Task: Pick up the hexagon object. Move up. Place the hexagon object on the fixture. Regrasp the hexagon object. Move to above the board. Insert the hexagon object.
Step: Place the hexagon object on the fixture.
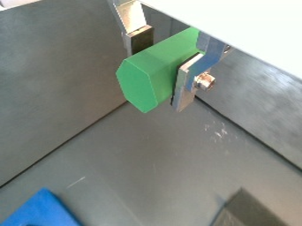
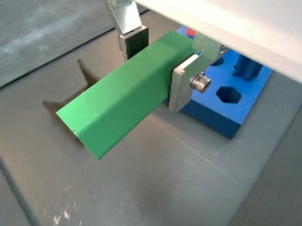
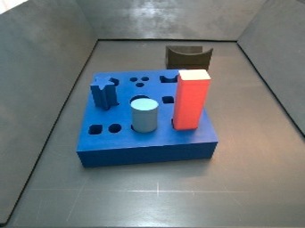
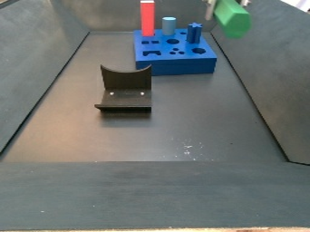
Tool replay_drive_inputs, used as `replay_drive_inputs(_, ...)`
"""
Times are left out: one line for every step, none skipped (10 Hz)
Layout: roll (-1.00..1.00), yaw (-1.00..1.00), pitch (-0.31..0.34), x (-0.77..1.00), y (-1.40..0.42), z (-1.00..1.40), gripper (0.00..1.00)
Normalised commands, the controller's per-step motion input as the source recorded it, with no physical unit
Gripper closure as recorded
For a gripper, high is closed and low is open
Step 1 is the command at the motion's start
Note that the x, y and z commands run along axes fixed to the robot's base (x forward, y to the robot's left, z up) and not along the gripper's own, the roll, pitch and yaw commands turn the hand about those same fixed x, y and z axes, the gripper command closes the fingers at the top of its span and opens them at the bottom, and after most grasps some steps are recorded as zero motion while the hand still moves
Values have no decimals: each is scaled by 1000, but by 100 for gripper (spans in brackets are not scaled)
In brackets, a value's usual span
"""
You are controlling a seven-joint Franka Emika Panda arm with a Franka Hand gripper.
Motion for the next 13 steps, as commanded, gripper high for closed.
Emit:
replay_drive_inputs(-114, -165, 134, 1000, -301, 47, 100)
replay_drive_inputs(-119, -114, 142, 1000, -280, 44, 100)
replay_drive_inputs(-121, -59, 153, 1000, -248, 41, 100)
replay_drive_inputs(-118, -37, 159, 1000, -232, 38, 100)
replay_drive_inputs(-102, -22, 160, 1000, -207, 35, 100)
replay_drive_inputs(-1000, 44, 11, 1000, 122, -130, 100)
replay_drive_inputs(-1000, 43, 9, 1000, 160, -140, 100)
replay_drive_inputs(-1000, 27, 7, 1000, 157, -133, 100)
replay_drive_inputs(-1000, 19, 10, 1000, 131, -120, 100)
replay_drive_inputs(-1000, 15, 16, 1000, 129, -115, 100)
replay_drive_inputs(-1000, 4, 34, 1000, 119, -102, 100)
replay_drive_inputs(-1000, -5, 52, 1000, 113, -90, 100)
replay_drive_inputs(-1000, -19, 74, 1000, 104, -77, 100)
